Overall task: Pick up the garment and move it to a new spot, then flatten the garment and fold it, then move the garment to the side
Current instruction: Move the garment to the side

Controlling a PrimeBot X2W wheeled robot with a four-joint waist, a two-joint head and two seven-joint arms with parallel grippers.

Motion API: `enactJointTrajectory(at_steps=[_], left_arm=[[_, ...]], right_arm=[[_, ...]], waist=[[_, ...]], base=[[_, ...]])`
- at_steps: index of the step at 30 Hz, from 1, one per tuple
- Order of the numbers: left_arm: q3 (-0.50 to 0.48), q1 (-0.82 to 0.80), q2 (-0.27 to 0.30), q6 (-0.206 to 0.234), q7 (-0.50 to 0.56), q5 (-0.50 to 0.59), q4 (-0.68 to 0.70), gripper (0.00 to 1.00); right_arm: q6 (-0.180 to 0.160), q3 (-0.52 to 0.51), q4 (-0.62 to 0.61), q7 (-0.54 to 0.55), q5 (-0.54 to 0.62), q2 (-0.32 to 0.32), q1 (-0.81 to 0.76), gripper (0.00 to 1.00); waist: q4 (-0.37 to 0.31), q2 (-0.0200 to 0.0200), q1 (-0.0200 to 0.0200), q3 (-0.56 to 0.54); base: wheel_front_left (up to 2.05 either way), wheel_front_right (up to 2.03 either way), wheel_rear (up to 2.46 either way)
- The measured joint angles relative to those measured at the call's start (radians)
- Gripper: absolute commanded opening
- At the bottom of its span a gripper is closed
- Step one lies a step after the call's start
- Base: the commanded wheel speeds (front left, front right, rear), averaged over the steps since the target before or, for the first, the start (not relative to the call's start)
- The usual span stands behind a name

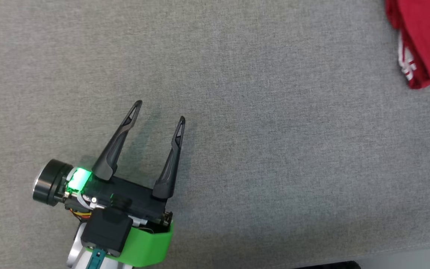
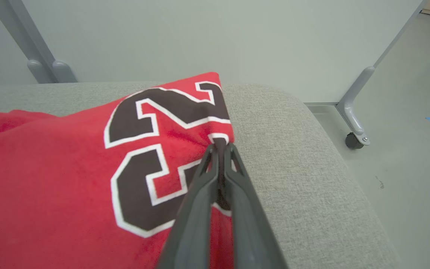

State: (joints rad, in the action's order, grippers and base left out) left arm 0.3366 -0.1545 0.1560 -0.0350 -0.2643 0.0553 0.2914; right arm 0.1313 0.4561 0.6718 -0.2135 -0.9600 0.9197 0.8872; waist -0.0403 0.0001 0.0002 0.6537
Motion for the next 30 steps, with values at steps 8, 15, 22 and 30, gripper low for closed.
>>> enactJointTrajectory(at_steps=[8, 15, 22, 30], left_arm=[[0.005, -0.011, 0.031, 0.000, 0.000, 0.002, 0.020, 1.00], [0.020, -0.037, 0.022, 0.012, 0.000, -0.007, -0.001, 1.00], [-0.049, -0.027, -0.025, 0.054, 0.000, -0.111, -0.153, 1.00], [-0.145, 0.042, -0.060, 0.042, 0.000, -0.203, -0.307, 1.00]], right_arm=[[0.000, -0.080, 0.038, -0.017, 0.027, 0.078, 0.037, 0.00], [0.000, -0.109, 0.085, -0.043, 0.176, 0.032, 0.106, 1.00], [0.000, -0.193, -0.033, -0.049, 0.366, -0.240, -0.026, 1.00], [0.000, -0.288, -0.240, -0.049, 0.545, -0.496, -0.320, 1.00]], waist=[[-0.040, 0.0000, 0.0000, 0.103], [-0.054, 0.0000, 0.0000, 0.109], [-0.048, 0.0000, -0.0001, 0.005], [-0.017, -0.0001, -0.0002, -0.178]], base=[[0.00, 0.00, 0.00], [0.00, 0.00, 0.00], [0.00, 0.00, 0.00], [0.00, 0.00, 0.00]])
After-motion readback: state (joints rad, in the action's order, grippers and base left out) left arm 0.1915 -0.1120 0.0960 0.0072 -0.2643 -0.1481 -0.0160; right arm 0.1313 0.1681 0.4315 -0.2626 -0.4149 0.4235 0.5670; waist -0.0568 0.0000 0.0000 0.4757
